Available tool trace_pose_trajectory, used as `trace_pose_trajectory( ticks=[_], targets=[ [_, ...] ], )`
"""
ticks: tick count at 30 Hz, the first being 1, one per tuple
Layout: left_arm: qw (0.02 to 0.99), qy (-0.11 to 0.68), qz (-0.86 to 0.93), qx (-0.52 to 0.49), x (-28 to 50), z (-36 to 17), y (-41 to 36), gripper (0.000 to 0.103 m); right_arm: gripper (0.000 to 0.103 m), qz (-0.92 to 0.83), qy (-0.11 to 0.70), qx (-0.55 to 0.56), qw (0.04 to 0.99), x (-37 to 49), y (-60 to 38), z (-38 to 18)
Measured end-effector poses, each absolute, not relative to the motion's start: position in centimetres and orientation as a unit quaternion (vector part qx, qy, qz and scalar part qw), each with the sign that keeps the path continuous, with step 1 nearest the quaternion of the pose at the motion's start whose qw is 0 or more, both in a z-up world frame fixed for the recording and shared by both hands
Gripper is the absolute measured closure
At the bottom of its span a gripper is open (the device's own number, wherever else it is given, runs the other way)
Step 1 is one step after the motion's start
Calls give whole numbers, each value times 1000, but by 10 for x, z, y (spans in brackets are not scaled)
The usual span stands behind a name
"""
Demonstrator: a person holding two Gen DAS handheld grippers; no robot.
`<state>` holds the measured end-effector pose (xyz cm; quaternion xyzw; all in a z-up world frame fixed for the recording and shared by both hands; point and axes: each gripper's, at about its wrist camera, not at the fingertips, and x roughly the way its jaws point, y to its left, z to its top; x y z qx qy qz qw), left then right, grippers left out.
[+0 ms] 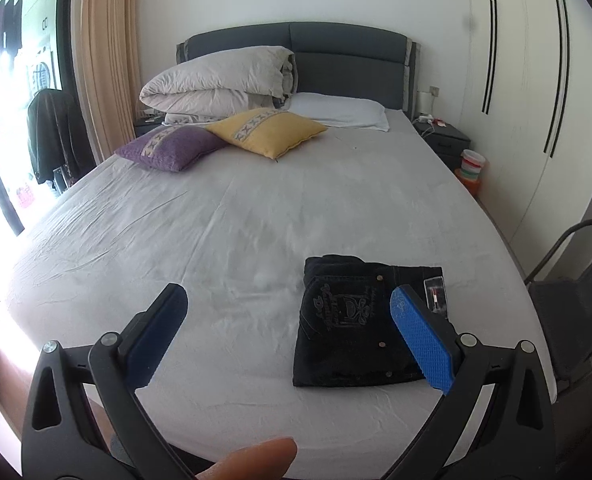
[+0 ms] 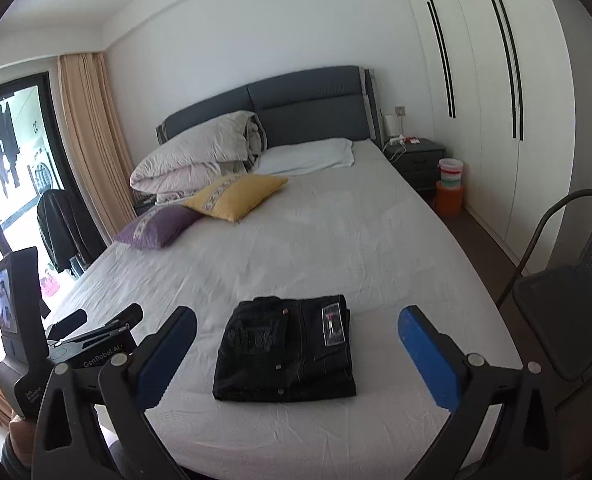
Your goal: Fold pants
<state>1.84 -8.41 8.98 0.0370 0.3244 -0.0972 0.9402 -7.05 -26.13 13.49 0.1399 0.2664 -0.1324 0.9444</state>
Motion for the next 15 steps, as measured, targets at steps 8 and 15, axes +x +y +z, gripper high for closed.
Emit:
trace_pose_trajectory(
  ticks=[8, 15],
  targets=[
    [933, 343, -103, 38, 33, 69, -86, 0, 0, -133, 299, 131, 936, -59, -255, 121],
    [930, 351, -104, 36, 43, 59, -86, 0, 0, -130, 317, 127, 931, -51, -255, 114]
  ],
)
